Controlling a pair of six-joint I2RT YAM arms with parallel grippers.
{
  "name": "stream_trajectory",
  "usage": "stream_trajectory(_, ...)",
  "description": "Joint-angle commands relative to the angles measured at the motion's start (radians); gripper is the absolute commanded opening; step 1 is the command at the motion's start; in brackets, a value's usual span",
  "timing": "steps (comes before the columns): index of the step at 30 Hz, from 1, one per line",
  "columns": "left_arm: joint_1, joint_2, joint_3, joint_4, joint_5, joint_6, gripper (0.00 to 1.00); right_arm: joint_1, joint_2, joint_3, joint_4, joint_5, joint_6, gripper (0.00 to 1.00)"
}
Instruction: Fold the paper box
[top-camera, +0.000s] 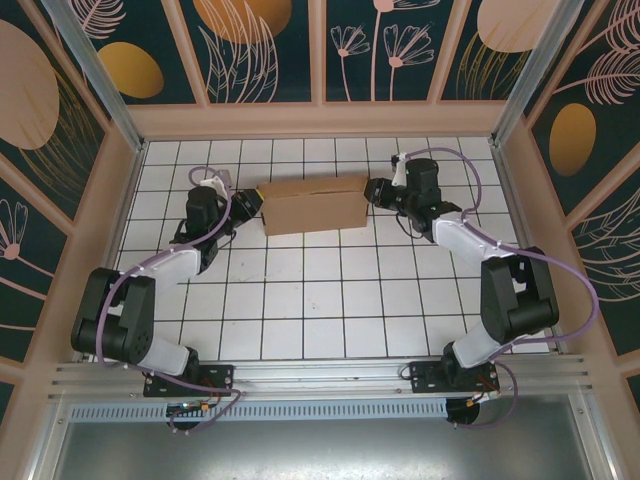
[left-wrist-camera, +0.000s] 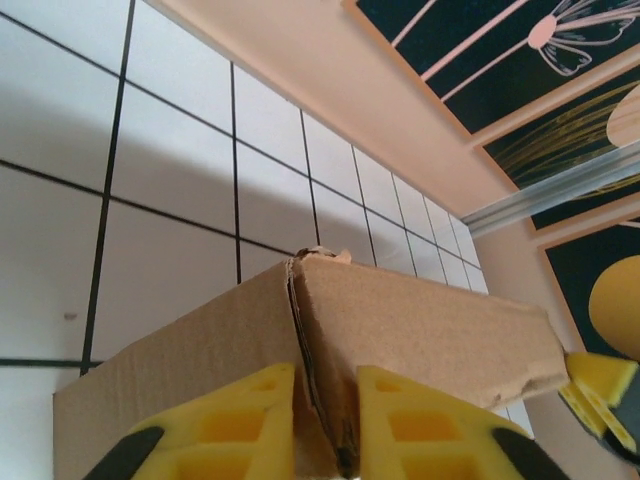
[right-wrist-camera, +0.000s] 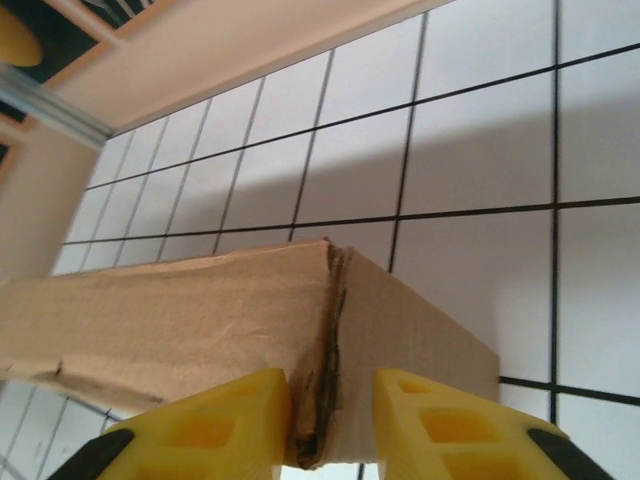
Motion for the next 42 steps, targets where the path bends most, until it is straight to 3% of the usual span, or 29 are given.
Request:
stream_trajectory(1,-0.024,0.014,0.016,-0.025,0.066,0.060,0.11,0.039,-0.035,-0.088,-0.016,-0.173,-0.036,0.25)
stream_trajectory(5,-0.054,-0.046,-0.073,-0.019,0.015,0.093,0.05,0.054,-0.143,-0.241,0.080,-0.051,-0.058,0.18)
stream_trajectory(10,-0.099,-0.166,-0.225,0.001,-0.061,0.106,0.00,0.114,-0.321,-0.464,0.252,0.039,-0.051,0.18)
stream_trajectory(15,-0.118,-0.283,-0.328,-0.045,-0.128,0.048,0.01,0.186,-0.405,-0.574,0.261,0.151,-0.020,0.23)
stream_trajectory(18,-0.135,-0.334,-0.367,-0.080,-0.128,0.017,0.10,0.194,-0.440,-0.637,0.267,0.194,0.023,0.39)
stream_trajectory(20,-0.151,-0.342,-0.362,-0.144,-0.129,0.046,0.25,0.194,-0.460,-0.666,0.267,0.209,0.040,0.49)
stream_trajectory(22,-0.151,-0.359,-0.356,-0.195,-0.167,0.058,0.35,0.194,-0.465,-0.675,0.264,0.216,0.050,0.52)
stream_trajectory(26,-0.151,-0.396,-0.333,-0.227,-0.231,0.079,0.43,0.192,-0.466,-0.666,0.256,0.211,0.039,0.54)
stream_trajectory(32,-0.151,-0.253,-0.240,-0.198,-0.260,0.110,0.46,0.135,-0.364,-0.555,0.137,0.271,0.063,0.53)
stream_trajectory(42,-0.149,0.123,-0.075,-0.036,-0.166,0.075,0.28,0.089,-0.036,-0.357,0.118,0.177,0.059,0.32)
